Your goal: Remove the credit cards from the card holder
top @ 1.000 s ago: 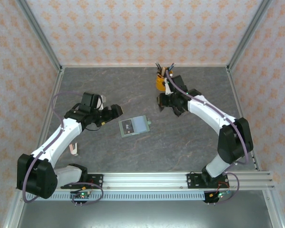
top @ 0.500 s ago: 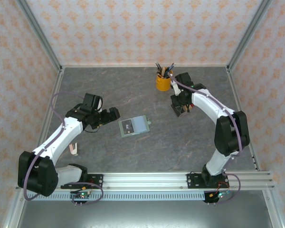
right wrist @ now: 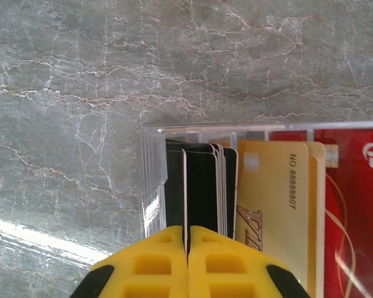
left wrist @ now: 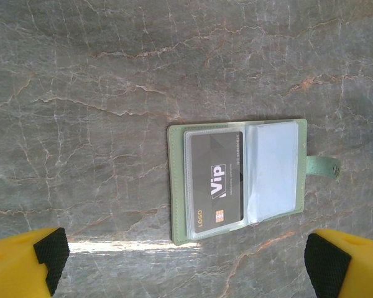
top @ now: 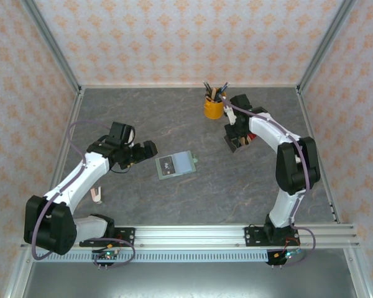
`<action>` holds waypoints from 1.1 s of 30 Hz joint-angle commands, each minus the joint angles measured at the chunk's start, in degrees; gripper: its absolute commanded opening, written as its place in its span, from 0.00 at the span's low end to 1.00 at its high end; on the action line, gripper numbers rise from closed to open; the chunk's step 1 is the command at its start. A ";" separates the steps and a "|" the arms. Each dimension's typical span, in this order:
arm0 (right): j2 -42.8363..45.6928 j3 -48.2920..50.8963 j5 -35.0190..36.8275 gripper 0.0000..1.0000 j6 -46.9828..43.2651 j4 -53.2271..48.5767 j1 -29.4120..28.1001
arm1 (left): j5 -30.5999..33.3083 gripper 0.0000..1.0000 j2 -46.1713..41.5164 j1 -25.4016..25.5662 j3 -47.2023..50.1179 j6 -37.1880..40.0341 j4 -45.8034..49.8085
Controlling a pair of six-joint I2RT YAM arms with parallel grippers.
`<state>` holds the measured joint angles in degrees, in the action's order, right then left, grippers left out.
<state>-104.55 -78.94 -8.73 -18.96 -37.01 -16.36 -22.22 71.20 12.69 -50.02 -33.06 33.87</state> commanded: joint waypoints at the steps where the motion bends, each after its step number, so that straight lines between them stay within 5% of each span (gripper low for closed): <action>1: -1.37 -2.10 1.69 0.18 0.26 -2.02 0.26 | -0.71 1.00 0.68 -0.18 0.95 -0.23 -0.22; 6: 3.71 -1.47 -1.67 0.37 4.02 -2.29 0.24 | -2.34 1.00 0.96 -0.18 1.52 -1.80 -0.74; 18: 16.60 10.38 -15.61 0.51 32.42 8.18 -7.57 | -6.79 1.00 3.85 0.33 5.66 -9.26 -9.74; 26: 8.60 8.49 -16.41 0.52 40.44 11.95 -19.38 | -7.40 0.97 6.89 3.84 6.49 -13.52 -16.09; 33: -1.92 2.89 -23.83 0.43 42.73 14.60 -22.50 | -5.61 0.87 10.46 5.23 6.67 -17.35 -20.90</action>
<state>-104.29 -73.49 -28.47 21.23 -25.21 -38.70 -29.43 80.71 17.50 -44.05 -48.01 16.71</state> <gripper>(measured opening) 0.435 0.868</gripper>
